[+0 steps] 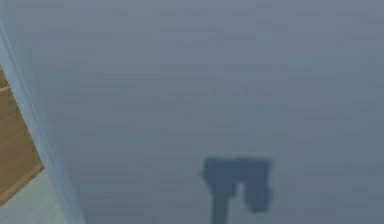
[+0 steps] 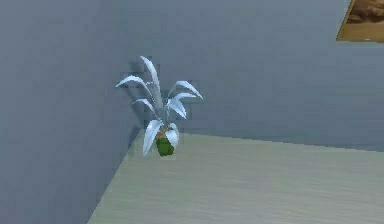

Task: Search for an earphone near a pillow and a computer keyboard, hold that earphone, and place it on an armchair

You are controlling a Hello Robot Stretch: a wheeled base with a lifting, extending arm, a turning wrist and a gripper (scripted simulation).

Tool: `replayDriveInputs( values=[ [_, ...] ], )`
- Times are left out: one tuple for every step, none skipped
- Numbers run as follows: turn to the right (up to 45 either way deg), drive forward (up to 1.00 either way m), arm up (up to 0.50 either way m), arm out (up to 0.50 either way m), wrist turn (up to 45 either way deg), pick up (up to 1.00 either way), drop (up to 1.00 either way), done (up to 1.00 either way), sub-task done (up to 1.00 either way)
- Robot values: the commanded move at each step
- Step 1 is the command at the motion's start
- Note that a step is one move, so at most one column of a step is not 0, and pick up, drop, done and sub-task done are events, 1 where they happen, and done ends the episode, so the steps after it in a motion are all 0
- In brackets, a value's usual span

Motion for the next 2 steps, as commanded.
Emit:
replayDriveInputs(
  values=[
    [12.0, 0.00, 0.00, 0.00, 0.0, 0.00, 0.00, 0.00, 0.00],
    [3.0, 0.00, 0.00, 0.00, 0.0, 0.00, 0.00, 0.00, 0.00]
  ],
)
